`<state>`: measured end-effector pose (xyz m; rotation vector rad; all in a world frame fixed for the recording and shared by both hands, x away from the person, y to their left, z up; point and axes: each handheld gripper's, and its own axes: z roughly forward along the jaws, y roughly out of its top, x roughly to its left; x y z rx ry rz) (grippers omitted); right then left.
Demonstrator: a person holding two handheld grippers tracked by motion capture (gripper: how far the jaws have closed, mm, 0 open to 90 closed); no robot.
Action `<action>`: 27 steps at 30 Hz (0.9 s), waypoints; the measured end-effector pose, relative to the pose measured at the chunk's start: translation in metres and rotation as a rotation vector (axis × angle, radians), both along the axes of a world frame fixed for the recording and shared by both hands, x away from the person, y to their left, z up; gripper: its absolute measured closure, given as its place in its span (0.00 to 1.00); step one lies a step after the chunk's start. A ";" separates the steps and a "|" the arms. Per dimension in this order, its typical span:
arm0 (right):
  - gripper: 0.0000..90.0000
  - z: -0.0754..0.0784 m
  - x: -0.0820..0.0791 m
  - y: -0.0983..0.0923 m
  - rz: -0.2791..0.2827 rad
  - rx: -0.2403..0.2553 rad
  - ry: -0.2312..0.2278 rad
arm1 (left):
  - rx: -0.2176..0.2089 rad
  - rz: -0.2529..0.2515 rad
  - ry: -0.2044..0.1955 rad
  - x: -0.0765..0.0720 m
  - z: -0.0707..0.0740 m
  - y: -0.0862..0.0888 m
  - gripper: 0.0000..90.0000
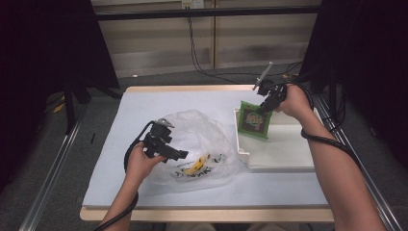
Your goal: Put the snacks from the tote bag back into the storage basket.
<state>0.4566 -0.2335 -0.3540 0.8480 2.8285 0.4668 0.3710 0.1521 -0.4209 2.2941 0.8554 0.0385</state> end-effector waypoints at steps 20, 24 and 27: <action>0.85 -0.001 0.008 -0.003 0.017 -0.001 -0.008 | 0.001 -0.003 -0.005 0.001 -0.001 -0.001 0.05; 0.85 -0.002 0.009 -0.003 0.019 -0.004 -0.006 | 0.040 -0.038 -0.007 0.003 -0.001 0.001 0.05; 0.85 -0.003 0.011 -0.002 0.022 -0.005 -0.011 | 0.013 -0.004 -0.002 0.002 -0.001 -0.002 0.05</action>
